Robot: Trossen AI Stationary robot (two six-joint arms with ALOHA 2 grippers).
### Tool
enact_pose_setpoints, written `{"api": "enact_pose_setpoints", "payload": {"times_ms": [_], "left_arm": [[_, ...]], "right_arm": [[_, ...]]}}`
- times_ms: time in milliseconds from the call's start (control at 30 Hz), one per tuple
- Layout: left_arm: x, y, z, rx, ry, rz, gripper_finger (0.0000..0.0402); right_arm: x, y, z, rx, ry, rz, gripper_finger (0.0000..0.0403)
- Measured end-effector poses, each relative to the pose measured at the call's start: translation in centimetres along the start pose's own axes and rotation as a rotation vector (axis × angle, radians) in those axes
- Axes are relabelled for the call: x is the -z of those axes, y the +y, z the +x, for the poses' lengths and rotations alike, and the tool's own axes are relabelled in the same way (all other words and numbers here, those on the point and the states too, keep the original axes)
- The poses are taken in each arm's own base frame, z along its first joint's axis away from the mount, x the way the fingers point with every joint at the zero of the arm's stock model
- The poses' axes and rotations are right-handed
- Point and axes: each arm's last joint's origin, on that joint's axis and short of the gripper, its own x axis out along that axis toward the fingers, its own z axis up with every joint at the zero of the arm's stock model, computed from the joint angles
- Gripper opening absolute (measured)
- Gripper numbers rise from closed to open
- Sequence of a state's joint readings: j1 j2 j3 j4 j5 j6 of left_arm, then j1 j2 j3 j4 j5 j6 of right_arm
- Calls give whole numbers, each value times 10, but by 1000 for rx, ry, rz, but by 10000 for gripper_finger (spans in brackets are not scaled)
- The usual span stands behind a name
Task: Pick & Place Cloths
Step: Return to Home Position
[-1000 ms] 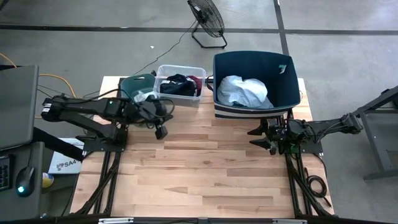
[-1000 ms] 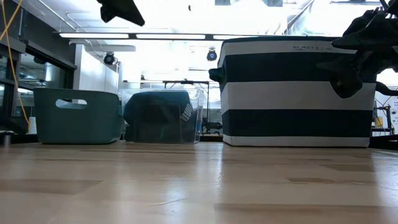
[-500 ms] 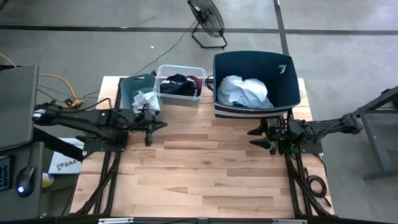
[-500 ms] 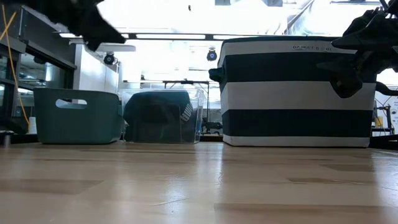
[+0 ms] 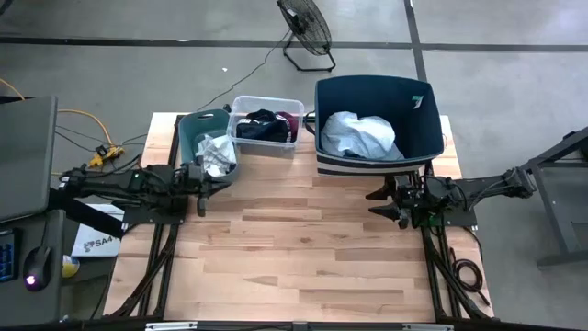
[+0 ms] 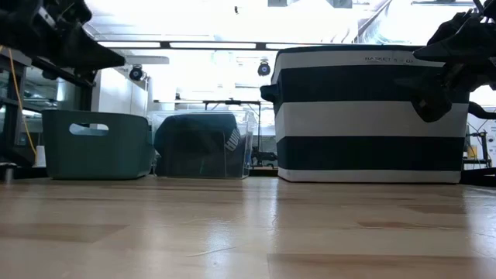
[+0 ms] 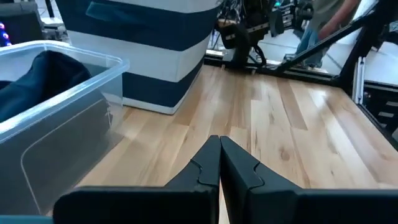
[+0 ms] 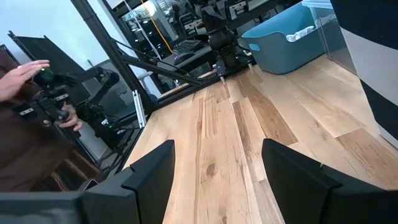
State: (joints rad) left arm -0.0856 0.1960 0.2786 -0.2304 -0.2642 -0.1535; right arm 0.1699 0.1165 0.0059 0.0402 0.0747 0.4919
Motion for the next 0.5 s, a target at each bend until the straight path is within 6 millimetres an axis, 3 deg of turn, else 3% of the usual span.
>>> {"api": "enact_pose_setpoints", "payload": {"times_ms": [233,500], "left_arm": [[17,2,-7,94,-98,68,0],[32,0,1,179,-219,194,0]], "right_arm": [[0,0,0,0,0,0,233],[0,0,0,1,1,0,233]]}}
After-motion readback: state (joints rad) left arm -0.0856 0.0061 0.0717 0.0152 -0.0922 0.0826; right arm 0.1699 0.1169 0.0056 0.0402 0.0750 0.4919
